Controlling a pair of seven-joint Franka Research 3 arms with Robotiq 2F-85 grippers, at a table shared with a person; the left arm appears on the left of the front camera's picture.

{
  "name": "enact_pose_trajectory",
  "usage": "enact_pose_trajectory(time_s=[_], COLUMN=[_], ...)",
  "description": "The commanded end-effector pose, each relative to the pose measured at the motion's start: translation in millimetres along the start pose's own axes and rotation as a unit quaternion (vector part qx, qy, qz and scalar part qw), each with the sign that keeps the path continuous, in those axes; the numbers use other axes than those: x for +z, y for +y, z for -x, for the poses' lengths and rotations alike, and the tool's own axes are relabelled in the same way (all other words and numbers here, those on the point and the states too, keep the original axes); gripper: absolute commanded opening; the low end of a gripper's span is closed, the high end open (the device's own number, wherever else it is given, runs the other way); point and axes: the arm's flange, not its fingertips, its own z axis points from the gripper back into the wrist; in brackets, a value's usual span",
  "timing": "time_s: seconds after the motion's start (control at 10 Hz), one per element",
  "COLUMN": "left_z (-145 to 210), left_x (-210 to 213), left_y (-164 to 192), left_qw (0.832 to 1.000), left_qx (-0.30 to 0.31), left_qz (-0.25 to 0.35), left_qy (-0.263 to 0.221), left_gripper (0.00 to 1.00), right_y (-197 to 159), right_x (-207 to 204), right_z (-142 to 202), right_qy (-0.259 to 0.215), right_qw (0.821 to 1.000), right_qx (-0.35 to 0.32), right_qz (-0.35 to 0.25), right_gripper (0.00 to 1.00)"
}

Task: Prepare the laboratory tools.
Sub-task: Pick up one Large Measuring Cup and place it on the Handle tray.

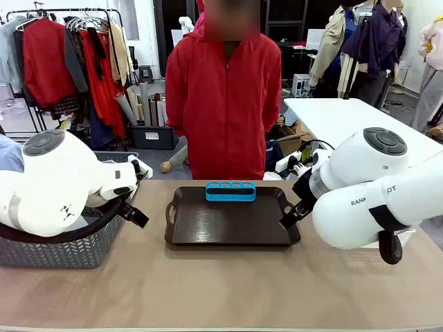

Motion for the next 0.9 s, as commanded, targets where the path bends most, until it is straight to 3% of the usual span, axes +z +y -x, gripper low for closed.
enact_pose_trajectory(time_s=[0.0, 0.8], left_z=[0.0, 0.0], left_x=[0.1, 0.1], left_y=[0.0, 0.0], left_qw=[1.000, 1.000], left_qx=[0.000, 0.000], left_qz=[0.000, 0.000], left_qy=[0.000, 0.000], left_gripper=[1.00, 1.00], right_y=[0.0, 0.0], right_x=[0.0, 0.0], right_z=[0.0, 0.0], right_qy=[0.000, 0.000], right_qw=[1.000, 1.000], right_qx=[0.000, 0.000], right_qz=[0.000, 0.000], right_gripper=[1.00, 1.00])
